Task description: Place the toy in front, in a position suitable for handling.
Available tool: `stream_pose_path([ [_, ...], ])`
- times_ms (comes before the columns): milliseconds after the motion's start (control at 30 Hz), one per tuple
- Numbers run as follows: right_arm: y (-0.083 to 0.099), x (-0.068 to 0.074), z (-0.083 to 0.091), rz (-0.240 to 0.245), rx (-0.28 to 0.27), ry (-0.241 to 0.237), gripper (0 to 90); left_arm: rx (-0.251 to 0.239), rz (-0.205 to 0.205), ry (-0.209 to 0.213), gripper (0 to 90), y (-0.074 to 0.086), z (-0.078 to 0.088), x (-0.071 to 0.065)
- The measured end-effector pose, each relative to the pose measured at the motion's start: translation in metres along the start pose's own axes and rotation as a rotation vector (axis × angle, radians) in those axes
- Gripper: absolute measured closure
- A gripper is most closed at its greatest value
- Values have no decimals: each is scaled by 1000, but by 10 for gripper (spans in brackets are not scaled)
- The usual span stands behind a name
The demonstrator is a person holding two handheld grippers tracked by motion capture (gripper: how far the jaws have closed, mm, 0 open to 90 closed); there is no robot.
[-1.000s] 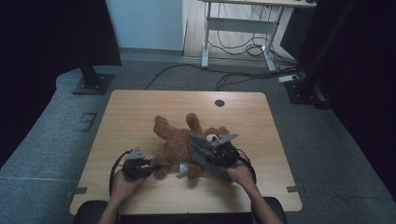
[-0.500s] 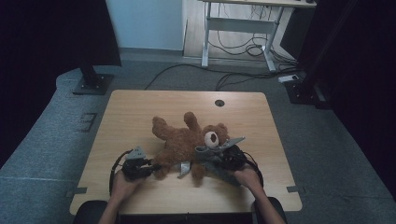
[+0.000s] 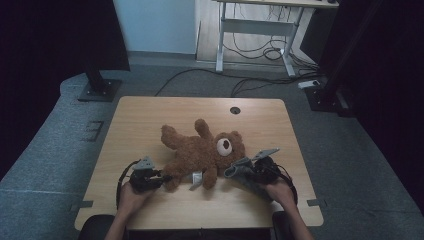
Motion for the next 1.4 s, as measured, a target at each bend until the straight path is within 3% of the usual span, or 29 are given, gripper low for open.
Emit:
stream_pose_path([
  [133, -15, -6, 41, -2, -100, 14, 782, 1, 3, -19, 664, 1, 4, 3],
  [367, -39, -15, 58, 5, -148, 34, 782, 3, 2, -51, 658, 1, 8, 7],
  [500, -57, -16, 54, 16, -165, 33, 782, 2, 2, -65, 655, 1, 11, 10],
  [533, -69, -15, 51, 19, -175, 23, 782, 1, 0, -71, 654, 1, 11, 11],
  [600, -73, -14, 50, 20, -178, 22, 781, 1, 2, -78, 654, 1, 12, 12],
  [633, -85, -13, 46, 33, -179, 22, 782, 0, 4, -81, 653, 1, 13, 12],
  [900, -121, -13, 31, 65, -172, 7, 781, -8, 14, -104, 644, 2, 17, 18],
  [1067, -136, -10, 20, 77, -169, -17, 781, -9, 13, -104, 639, 2, 17, 18],
  [1167, -150, -4, 3, 96, -148, -40, 781, -10, 14, -103, 633, 2, 17, 18],
  [1400, -154, 0, -29, 126, -81, -51, 782, -13, 14, -101, 633, 2, 16, 18],
])
Point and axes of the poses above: each handheld gripper's, and its own axes: z roughly backward along the jaws, y roughly out of its underside, x roughly to its left, the point moved 5 cm from there along -z, roughly forward along the jaws, and after that the axes turned 8 degrees about y, right-handed, at the moved point
